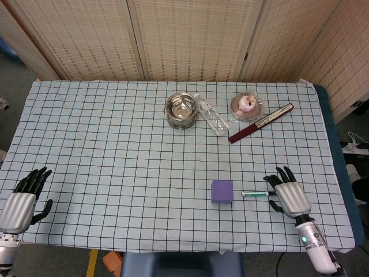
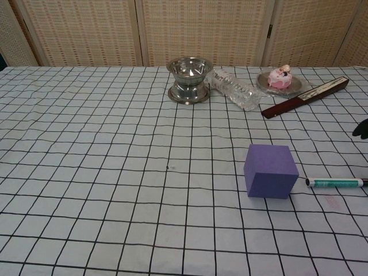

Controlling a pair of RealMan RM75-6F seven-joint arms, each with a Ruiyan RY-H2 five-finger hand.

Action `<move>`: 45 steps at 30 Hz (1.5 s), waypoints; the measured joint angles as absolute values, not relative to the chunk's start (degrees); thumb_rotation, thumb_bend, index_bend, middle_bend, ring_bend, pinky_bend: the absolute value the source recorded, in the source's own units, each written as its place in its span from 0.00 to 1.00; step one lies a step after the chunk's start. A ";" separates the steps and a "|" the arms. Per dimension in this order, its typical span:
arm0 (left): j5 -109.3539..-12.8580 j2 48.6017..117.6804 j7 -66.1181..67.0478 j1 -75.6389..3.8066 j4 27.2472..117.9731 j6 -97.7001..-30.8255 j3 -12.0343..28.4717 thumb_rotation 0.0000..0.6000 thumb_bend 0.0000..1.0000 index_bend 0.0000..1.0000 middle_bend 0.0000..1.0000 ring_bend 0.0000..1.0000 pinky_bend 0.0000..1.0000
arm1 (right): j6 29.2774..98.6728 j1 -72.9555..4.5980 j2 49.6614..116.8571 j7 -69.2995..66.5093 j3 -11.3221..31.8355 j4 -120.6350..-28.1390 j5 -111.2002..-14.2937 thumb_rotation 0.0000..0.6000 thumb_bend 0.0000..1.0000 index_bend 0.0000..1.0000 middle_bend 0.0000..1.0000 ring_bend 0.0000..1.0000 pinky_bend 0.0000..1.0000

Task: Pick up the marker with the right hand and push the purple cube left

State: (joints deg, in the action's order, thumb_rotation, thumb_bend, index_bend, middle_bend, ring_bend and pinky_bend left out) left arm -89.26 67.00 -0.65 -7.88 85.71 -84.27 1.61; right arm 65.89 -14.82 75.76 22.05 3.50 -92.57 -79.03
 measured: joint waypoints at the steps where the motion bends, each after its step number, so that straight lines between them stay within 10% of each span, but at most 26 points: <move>1: -89.25 66.91 -0.90 -7.91 85.72 -84.19 1.58 1.00 0.46 0.00 0.00 0.00 0.15 | 65.23 -15.43 76.92 23.14 3.68 -92.20 -78.27 1.00 0.21 0.39 0.39 0.12 0.03; 36: -87.53 66.13 -3.09 -8.72 85.24 -82.25 1.67 1.00 0.46 0.00 0.00 0.00 0.15 | 61.68 -22.16 87.56 38.59 2.48 -86.06 -65.48 1.00 0.30 0.57 0.51 0.25 0.08; 45: -87.36 66.27 -2.51 -8.62 85.33 -82.53 1.75 1.00 0.46 0.00 0.00 0.00 0.15 | 62.67 -22.31 87.43 39.47 2.08 -86.22 -64.52 1.00 0.37 0.84 0.75 0.50 0.22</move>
State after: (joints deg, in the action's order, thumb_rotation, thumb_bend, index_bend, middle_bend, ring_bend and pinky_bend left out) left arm -87.36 66.27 -2.51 -8.62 85.33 -82.53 1.75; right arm 62.67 -22.31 87.43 39.47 2.08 -86.22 -64.52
